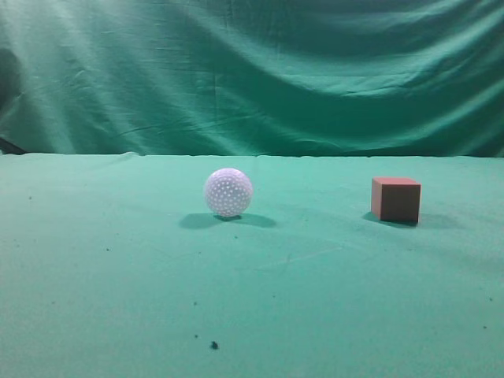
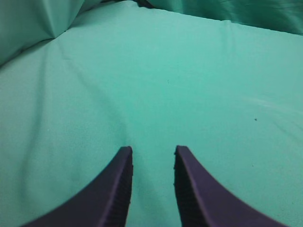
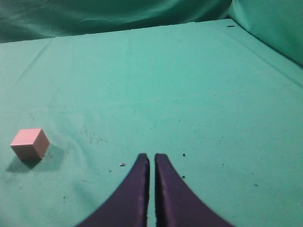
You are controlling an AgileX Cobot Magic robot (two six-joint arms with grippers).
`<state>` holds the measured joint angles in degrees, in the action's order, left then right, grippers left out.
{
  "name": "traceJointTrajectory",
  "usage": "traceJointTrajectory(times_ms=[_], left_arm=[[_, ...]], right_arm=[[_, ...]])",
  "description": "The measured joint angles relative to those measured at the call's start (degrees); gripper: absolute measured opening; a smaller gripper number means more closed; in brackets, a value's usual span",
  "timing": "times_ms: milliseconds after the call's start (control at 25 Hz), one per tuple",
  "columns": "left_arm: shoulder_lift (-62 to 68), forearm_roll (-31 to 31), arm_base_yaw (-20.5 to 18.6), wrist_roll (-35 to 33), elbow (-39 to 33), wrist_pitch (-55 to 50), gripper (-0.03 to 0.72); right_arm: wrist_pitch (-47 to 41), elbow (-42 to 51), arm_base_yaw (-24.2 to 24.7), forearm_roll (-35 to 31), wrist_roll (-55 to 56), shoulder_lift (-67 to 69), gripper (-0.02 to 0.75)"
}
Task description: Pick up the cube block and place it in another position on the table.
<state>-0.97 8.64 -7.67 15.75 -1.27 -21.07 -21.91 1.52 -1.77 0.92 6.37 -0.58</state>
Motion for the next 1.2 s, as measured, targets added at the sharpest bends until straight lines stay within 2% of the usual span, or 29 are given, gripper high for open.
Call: traceJointTrajectory(times_ms=[920,1040,1200], left_arm=[[0.0,0.0,0.0,0.0,0.0,0.0,0.235],[0.0,0.0,0.0,0.0,0.0,0.0,0.235],[0.0,0.0,0.0,0.0,0.0,0.0,0.235]], right_arm=[[0.3,0.0,0.0,0.3,0.0,0.0,0.000],[6.9,0.2,0.0,-0.8,1.1,0.0,0.000],[28.0,0.2,0.0,-3.8,1.0,0.0,0.000]])
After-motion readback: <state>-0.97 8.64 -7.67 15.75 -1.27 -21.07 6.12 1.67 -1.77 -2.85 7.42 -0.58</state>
